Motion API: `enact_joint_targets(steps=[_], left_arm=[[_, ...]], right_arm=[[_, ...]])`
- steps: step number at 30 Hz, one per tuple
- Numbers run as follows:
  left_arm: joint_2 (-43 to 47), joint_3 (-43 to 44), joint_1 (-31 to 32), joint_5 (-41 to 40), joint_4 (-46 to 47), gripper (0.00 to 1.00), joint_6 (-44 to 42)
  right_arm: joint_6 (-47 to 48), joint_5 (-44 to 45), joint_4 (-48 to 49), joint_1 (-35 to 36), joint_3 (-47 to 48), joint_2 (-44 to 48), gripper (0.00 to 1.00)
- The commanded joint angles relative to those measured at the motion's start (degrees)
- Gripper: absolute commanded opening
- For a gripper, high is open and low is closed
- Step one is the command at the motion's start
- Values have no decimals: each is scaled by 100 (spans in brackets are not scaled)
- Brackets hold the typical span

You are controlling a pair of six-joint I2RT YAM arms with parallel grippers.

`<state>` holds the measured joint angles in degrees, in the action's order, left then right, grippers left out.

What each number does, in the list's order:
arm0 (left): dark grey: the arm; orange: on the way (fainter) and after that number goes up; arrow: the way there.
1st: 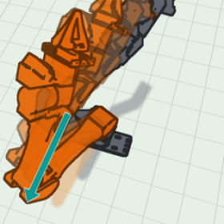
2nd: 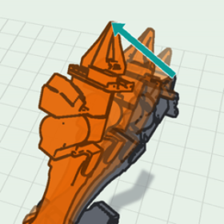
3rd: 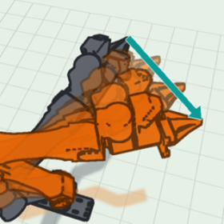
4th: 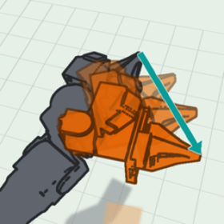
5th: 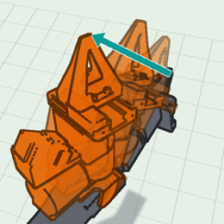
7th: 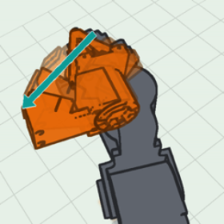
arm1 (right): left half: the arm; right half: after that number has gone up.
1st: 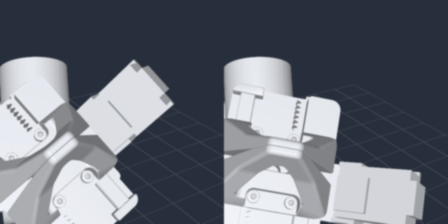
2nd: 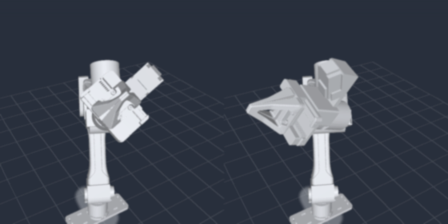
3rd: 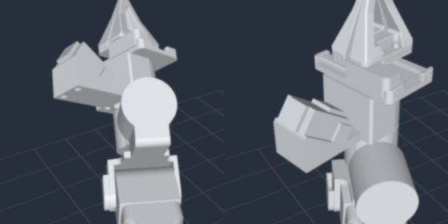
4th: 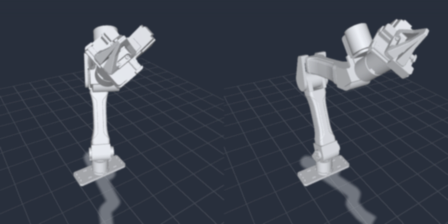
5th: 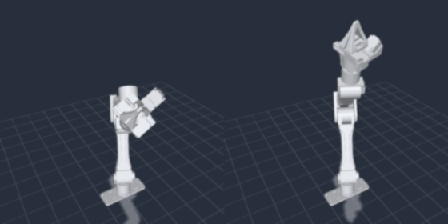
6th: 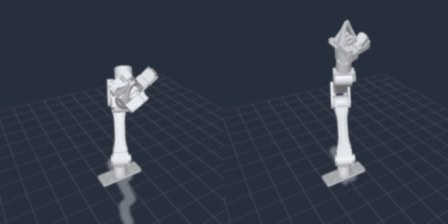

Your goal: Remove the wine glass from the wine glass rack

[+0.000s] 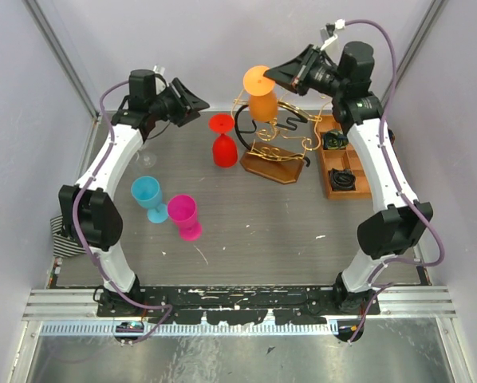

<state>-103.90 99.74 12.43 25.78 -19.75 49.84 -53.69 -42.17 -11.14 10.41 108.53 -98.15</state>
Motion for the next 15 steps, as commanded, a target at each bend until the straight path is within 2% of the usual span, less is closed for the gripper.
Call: enact_joint_targets(steps=[1,10,15], left_arm=[[-18,-203,8,359,155,57,61],[133,-448,201,649,235,57,104],[239,-615,256,744,498,50,257]], right_arm=[[-202,-72,697,-207,300,487,1],[-348,-2,887,-617,212,1022,1],[-457,-177,893,-955,104,1141,1]])
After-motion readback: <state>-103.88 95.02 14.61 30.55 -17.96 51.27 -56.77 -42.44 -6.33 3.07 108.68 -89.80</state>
